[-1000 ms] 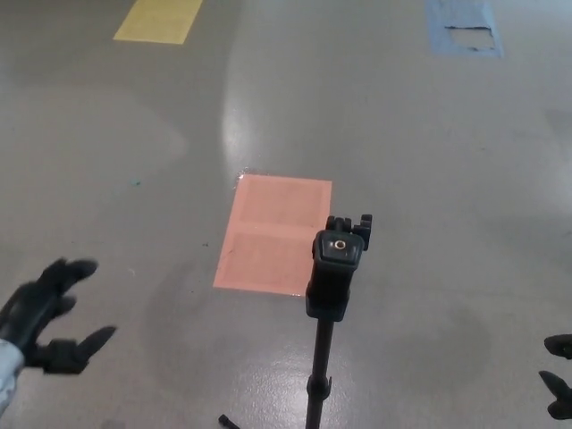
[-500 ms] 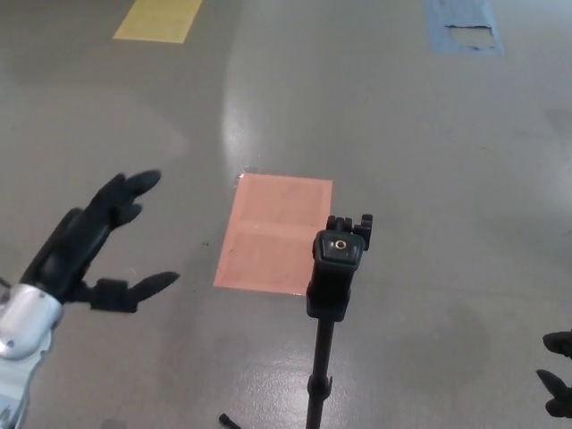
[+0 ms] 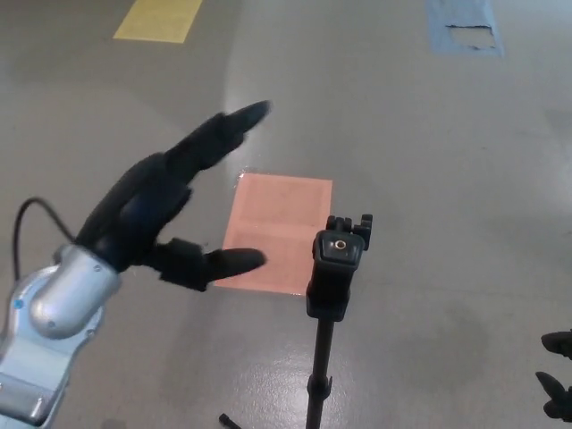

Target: The robot uses its left hand to grab the top of a phone stand kept on the floor and rotates it anti-clockwise

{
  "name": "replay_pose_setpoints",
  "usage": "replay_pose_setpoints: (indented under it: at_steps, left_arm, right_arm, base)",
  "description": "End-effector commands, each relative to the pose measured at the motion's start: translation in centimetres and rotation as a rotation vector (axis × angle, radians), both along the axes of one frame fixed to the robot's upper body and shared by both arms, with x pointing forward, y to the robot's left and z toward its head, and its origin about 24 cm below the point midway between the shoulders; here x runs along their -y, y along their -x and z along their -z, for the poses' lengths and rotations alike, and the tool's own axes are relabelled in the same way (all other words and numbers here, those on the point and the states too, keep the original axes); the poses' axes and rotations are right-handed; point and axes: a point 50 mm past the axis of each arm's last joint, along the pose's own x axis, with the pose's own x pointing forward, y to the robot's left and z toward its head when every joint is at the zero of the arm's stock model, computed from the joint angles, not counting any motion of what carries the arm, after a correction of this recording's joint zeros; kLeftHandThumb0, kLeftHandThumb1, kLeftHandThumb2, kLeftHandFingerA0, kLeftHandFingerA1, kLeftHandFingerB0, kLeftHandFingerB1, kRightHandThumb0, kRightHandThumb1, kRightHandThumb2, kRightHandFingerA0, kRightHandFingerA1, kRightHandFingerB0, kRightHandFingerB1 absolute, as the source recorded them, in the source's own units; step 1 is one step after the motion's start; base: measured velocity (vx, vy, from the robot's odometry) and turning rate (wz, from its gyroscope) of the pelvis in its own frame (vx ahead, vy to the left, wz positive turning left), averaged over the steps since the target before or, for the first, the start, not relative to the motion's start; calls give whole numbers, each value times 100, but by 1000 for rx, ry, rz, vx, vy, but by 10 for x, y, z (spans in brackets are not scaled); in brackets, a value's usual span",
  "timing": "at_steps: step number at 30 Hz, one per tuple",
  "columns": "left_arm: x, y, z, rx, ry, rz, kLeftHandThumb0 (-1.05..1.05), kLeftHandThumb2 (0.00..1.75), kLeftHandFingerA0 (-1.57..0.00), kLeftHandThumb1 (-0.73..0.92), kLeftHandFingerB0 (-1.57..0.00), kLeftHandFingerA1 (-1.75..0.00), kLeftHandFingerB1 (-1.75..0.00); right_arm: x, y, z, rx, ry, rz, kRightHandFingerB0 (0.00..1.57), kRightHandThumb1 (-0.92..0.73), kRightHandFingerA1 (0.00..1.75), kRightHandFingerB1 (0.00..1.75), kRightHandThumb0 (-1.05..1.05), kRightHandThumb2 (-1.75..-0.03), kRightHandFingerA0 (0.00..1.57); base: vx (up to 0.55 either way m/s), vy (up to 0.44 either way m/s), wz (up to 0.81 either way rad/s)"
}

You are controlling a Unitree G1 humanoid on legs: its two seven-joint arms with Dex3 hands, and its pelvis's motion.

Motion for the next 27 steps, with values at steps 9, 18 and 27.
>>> replay_pose_setpoints:
  at_steps: [9,18,27]
  left_arm:
    - [49,22,-39,145,-229,173,-61,57,-13,44,-5,-35,-18]
    - [55,19,-41,153,-283,176,-62,65,-10,38,-4,-41,-17]
    - [55,11,-35,148,-305,160,-56,71,-1,37,-11,-40,-29]
  right_arm:
    - [1,7,5,-43,-30,-22,3,-61,66,43,-30,-101,58]
    - [1,5,3,-51,-27,-42,3,-61,66,43,-30,-101,56]
    - [2,4,1,-52,-52,-44,2,-61,66,43,-30,-101,56]
  base:
    - [0,0,0]
    - [0,0,0]
    - [0,0,0]
